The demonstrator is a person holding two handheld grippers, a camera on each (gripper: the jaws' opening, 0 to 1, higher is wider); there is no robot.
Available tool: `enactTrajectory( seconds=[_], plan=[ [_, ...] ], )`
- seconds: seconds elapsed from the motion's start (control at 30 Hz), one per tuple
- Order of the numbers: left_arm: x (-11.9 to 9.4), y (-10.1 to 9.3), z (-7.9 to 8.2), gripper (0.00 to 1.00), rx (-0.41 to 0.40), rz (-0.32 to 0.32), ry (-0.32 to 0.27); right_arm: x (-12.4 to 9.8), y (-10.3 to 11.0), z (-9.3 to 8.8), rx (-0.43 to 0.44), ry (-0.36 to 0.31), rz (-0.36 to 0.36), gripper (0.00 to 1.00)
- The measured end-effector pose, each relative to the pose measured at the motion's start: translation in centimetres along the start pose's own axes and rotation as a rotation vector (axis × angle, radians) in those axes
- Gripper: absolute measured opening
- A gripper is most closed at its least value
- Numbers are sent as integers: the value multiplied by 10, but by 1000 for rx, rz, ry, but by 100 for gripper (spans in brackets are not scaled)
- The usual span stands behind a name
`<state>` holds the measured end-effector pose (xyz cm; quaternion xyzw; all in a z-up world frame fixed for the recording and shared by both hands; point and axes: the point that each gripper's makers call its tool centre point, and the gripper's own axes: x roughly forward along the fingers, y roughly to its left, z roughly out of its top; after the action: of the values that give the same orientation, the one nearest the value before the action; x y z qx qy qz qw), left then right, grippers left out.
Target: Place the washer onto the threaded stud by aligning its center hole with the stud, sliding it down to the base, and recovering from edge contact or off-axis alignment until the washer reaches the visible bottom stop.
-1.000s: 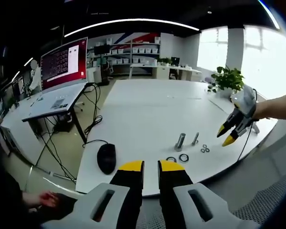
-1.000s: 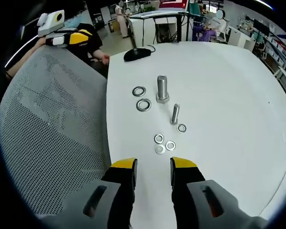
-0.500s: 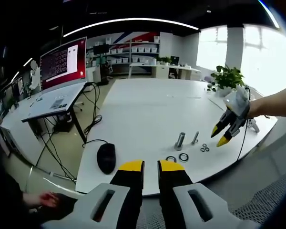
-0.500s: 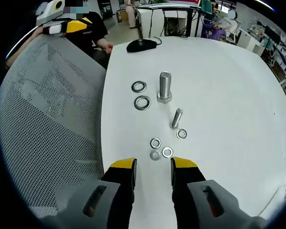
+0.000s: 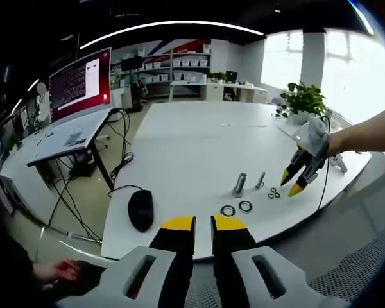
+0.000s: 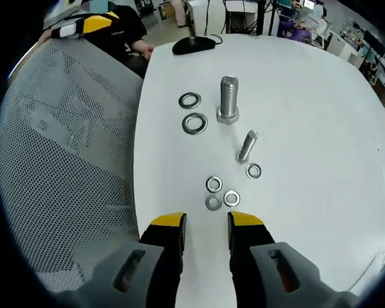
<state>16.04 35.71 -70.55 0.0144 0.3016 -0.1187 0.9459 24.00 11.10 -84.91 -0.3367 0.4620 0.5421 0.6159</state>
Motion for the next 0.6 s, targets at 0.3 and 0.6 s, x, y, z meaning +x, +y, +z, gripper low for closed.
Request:
enactTrajectory(
  seconds=[0.3, 0.6],
  plan=[
    [2, -1, -4, 9, 24, -15, 26, 12, 0, 2, 1, 25, 3, 26],
    [3, -6, -10, 9, 74, -45, 72, 20, 1, -1, -45, 71, 2, 26]
  ],
)
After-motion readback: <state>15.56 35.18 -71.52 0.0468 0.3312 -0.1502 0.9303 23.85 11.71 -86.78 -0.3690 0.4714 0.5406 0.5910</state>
